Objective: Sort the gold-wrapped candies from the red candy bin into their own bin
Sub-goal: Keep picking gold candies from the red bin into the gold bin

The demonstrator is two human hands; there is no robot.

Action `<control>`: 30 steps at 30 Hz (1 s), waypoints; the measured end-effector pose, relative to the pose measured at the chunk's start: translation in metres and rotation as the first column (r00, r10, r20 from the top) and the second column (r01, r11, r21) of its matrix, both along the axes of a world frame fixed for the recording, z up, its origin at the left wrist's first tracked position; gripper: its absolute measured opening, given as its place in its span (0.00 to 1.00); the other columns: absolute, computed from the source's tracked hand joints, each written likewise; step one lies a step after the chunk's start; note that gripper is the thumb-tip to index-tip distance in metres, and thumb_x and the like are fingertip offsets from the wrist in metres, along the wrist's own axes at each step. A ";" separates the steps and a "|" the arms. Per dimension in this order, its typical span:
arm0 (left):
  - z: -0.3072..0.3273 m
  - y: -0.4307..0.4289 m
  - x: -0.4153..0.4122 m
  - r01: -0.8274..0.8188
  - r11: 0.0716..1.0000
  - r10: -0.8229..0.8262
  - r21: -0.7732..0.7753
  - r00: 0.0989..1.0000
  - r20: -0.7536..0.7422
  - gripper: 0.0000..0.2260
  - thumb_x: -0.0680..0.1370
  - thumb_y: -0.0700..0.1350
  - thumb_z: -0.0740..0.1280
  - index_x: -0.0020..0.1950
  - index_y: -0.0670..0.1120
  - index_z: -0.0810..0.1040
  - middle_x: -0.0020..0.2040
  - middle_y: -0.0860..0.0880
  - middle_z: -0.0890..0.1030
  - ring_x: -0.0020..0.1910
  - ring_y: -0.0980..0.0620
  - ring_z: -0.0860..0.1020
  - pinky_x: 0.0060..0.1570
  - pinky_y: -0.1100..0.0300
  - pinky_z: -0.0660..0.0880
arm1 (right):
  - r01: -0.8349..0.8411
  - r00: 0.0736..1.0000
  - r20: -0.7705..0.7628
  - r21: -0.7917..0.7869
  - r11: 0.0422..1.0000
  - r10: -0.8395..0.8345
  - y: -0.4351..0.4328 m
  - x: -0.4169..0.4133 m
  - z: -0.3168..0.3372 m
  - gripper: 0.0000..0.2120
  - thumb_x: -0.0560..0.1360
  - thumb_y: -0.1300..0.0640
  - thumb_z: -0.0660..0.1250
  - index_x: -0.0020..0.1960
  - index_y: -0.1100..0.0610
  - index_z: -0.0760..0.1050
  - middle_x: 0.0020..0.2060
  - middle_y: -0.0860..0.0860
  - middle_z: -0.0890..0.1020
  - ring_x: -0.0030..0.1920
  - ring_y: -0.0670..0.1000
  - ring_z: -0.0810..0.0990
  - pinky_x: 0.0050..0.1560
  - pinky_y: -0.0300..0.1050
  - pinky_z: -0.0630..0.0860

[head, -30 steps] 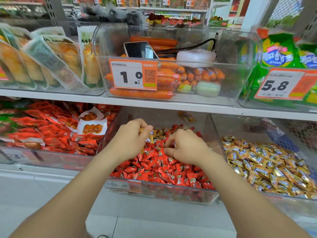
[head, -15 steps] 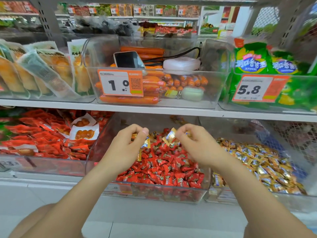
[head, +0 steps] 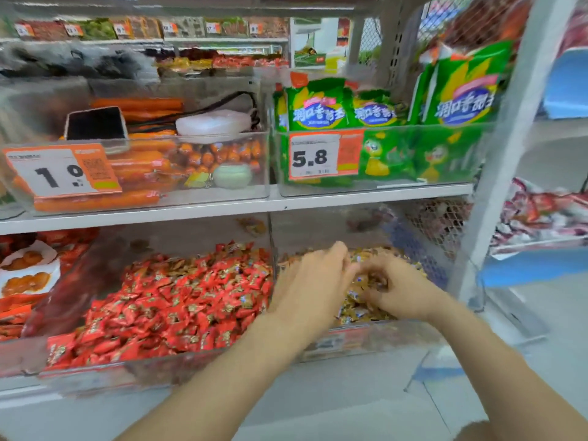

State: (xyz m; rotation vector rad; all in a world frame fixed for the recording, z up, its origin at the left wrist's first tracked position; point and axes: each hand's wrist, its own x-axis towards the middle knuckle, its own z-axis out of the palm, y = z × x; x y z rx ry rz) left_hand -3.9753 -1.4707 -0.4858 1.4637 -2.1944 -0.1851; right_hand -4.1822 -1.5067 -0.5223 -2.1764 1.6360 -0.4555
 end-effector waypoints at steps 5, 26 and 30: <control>-0.037 -0.056 -0.029 0.004 0.951 -0.016 0.310 0.999 0.038 0.18 0.85 0.63 0.58 0.67 0.51 0.69 0.64 0.43 0.77 0.65 0.38 0.74 0.61 0.44 0.72 | 0.146 0.979 0.148 -0.016 0.989 -0.142 0.012 -0.015 0.015 0.18 0.73 0.50 0.69 0.61 0.40 0.83 0.57 0.37 0.84 0.50 0.43 0.85 0.57 0.42 0.80; -0.026 -0.037 0.252 -0.746 0.576 0.638 0.334 0.665 0.387 0.37 0.80 0.70 0.57 0.77 0.43 0.63 0.75 0.34 0.64 0.74 0.29 0.63 0.73 0.37 0.63 | -0.036 0.997 -0.074 0.005 0.999 0.037 -0.009 0.257 0.036 0.10 0.76 0.52 0.66 0.50 0.59 0.73 0.52 0.61 0.82 0.59 0.65 0.80 0.56 0.54 0.79; -0.042 -0.072 0.282 -0.641 0.555 0.595 0.530 0.751 0.285 0.52 0.73 0.79 0.53 0.81 0.39 0.60 0.78 0.33 0.66 0.75 0.31 0.68 0.75 0.42 0.66 | 0.055 0.984 -0.176 0.156 0.986 -0.027 -0.050 0.290 0.021 0.25 0.72 0.43 0.70 0.65 0.54 0.72 0.66 0.59 0.78 0.68 0.64 0.76 0.67 0.56 0.75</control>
